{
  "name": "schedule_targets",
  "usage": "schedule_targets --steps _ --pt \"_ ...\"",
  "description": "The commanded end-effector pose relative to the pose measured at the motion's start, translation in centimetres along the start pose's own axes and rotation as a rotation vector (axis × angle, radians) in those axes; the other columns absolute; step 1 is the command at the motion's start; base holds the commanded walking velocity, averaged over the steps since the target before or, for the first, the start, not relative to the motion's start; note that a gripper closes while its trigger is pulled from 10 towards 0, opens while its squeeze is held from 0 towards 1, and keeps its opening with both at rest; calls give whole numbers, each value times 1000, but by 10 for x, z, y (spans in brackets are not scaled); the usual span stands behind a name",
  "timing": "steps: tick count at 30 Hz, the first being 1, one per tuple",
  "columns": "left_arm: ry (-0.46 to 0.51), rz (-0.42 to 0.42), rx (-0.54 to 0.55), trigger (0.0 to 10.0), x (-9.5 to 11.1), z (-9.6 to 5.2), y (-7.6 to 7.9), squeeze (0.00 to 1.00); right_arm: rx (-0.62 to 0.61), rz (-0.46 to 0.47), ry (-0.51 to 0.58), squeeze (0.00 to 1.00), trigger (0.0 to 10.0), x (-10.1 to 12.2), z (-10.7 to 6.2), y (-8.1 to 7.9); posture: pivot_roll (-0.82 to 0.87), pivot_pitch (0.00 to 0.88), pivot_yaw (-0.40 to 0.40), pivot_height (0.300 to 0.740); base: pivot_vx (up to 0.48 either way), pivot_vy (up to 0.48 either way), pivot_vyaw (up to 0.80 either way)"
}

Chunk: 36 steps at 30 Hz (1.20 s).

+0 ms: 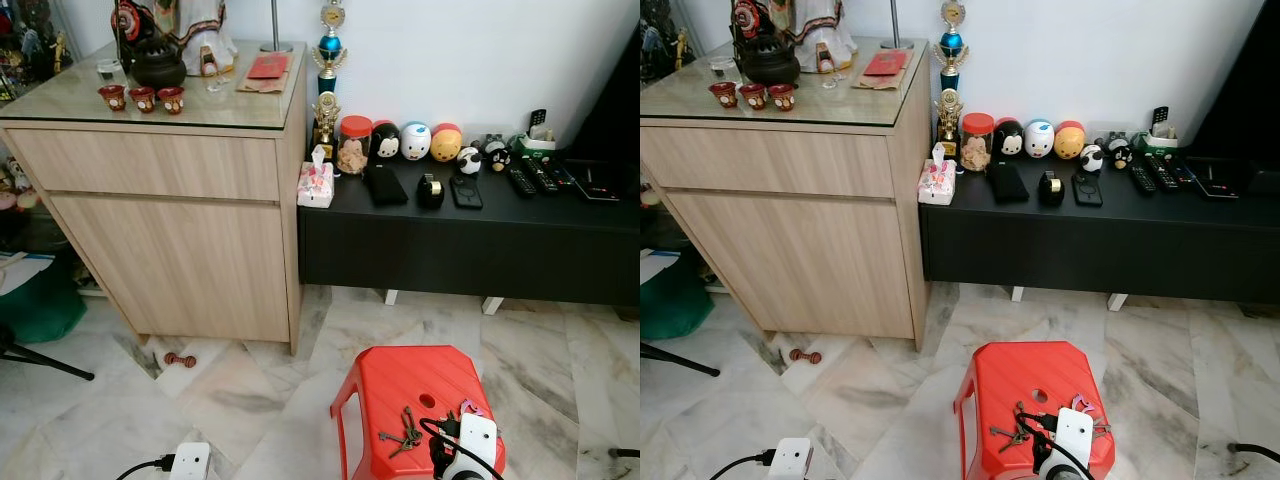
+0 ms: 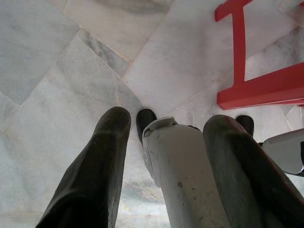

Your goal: Hang keys on a hook

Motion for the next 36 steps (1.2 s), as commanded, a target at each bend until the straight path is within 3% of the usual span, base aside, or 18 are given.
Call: schedule_targets --steps 1,6,36 --pt "-20 10 -4 10000 -7 -2 -1 0 2 -5 -16 0 10000 -3 0 1 -2 0 -53 684 0 0 0" --pt "-21 7 -1 10000 -8 -2 -2 0 10 -2 -15 0 10000 -2 0 0 -3 0 -54 650 0 0 0" --pt "-23 0 11 10000 -7 -2 -3 0 66 2 64 0 10000 8 -1 -5 3 0 -53 650 0 0 0"
Point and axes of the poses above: a point about 5 cm out from each wrist's last joint towards the gripper, its own z axis pointing out of the wrist towards the gripper, its own x axis along the axis of the wrist's last joint, y = z × x, the point moved 3 cm from there along z, pointing out of the wrist towards the gripper, and after that the axes turned 7 degrees about z, right-handed, at the moved point
